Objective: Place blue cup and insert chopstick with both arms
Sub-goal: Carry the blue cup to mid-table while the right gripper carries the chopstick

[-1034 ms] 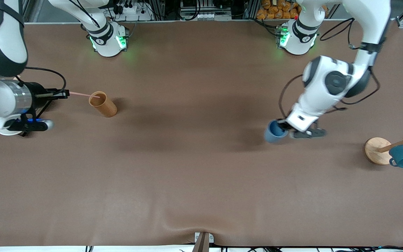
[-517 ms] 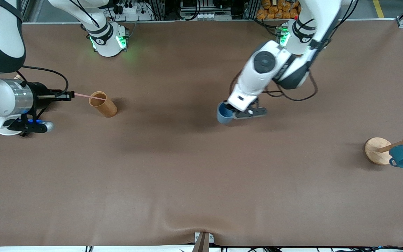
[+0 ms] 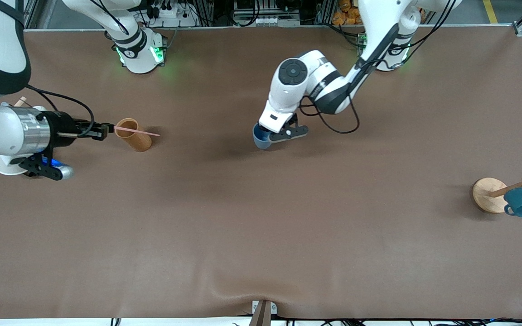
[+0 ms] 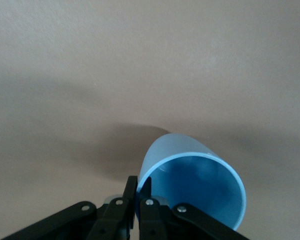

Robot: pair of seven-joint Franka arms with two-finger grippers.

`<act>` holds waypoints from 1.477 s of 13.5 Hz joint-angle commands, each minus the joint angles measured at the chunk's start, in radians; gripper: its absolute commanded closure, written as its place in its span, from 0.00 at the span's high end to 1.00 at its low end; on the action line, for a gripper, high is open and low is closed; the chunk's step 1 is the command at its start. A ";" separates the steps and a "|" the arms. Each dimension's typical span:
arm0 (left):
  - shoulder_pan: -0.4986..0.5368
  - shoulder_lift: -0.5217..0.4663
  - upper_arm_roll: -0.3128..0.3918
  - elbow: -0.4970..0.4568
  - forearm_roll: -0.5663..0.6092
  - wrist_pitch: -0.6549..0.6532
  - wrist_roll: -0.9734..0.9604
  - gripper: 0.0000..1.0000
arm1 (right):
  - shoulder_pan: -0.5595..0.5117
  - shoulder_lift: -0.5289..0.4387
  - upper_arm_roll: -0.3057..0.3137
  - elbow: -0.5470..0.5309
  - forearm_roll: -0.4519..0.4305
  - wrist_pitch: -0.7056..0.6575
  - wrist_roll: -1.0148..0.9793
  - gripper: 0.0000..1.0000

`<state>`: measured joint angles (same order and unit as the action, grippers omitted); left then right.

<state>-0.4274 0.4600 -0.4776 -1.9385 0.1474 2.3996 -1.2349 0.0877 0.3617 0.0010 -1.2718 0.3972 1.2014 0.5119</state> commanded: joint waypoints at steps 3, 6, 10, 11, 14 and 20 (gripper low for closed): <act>-0.025 0.052 0.010 0.044 0.089 -0.017 -0.123 0.15 | 0.076 -0.007 -0.003 -0.038 0.052 0.066 0.170 0.00; -0.019 0.037 0.011 0.043 0.089 -0.023 -0.150 1.00 | 0.095 -0.010 -0.003 -0.057 0.055 0.082 0.195 0.00; -0.004 -0.093 0.011 0.087 0.087 -0.225 -0.150 1.00 | 0.121 -0.020 -0.001 -0.110 0.130 0.144 0.299 0.00; 0.010 -0.119 0.011 0.119 0.083 -0.285 -0.147 1.00 | 0.132 -0.021 -0.001 -0.125 0.143 0.165 0.331 0.00; 0.064 -0.171 0.008 0.220 0.077 -0.439 -0.127 1.00 | 0.200 -0.024 0.001 -0.158 0.152 0.231 0.439 0.00; 0.241 -0.254 0.004 0.322 0.042 -0.566 0.096 1.00 | 0.326 -0.020 -0.001 -0.245 0.221 0.398 0.611 0.00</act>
<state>-0.2390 0.2330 -0.4640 -1.6462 0.2099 1.8827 -1.2148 0.3991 0.3640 0.0095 -1.4596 0.5737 1.5669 1.0935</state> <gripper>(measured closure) 0.000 0.907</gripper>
